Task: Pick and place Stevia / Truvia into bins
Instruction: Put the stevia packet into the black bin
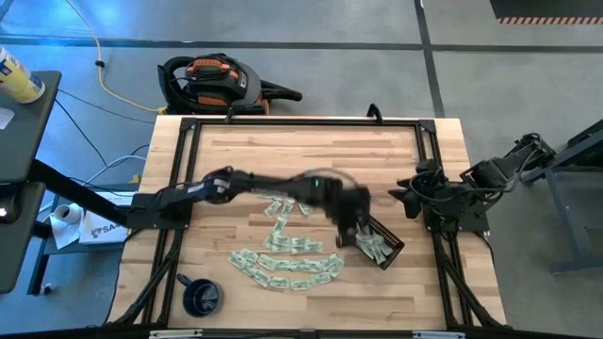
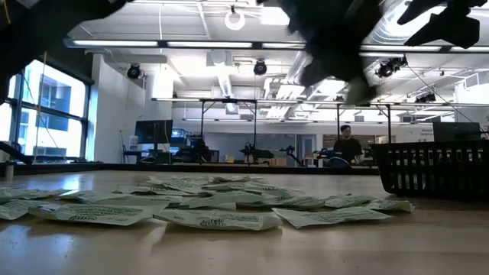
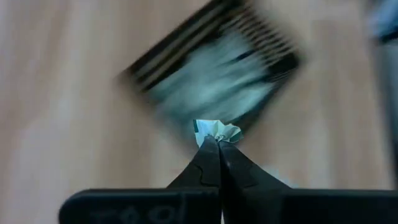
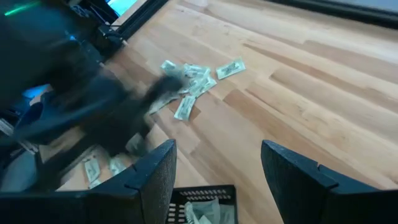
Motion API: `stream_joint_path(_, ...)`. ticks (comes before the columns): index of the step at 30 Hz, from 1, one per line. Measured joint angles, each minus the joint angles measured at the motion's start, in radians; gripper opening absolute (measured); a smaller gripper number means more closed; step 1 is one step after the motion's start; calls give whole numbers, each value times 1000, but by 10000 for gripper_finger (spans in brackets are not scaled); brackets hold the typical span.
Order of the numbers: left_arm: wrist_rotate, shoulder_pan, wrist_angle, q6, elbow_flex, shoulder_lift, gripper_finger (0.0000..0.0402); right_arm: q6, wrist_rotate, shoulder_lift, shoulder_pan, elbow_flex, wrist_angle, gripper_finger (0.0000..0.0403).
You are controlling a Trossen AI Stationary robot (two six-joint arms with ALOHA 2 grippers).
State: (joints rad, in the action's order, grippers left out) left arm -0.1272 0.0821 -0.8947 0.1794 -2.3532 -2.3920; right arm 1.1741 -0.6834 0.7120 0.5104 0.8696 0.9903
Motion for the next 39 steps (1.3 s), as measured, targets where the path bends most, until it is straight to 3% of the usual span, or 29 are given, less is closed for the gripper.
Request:
stream_joint_path(4,2,76,203,7,1,-8,33,-1,5,0,0,0,0,224)
stream_joint_path(7,86,105,303,10,3,-24,26,-3,5,0,0,0,0,225)
stream_joint_path(12,136,87,423,36,2,-70,30,-4,5,1,0,0,-8,225)
stream_joint_path(18,138,56,440,28,2,-116,76,-4,8,2,0,0,-11,224)
stream_joint_path(25,42,55,435,35,-2,-110,159,-4,10,2,0,0,-10,225)
stream_joint_path(28,29,47,314,-4,-2,-71,189,-4,10,2,0,0,-8,224)
stream_joint_path(31,147,19,79,-20,-5,-7,204,-4,10,2,0,0,-6,225)
stream_joint_path(34,252,-31,-128,-6,-5,29,202,0,6,1,-1,0,7,225)
stream_joint_path(39,267,-147,-310,126,-3,39,187,28,14,1,-33,0,36,225)
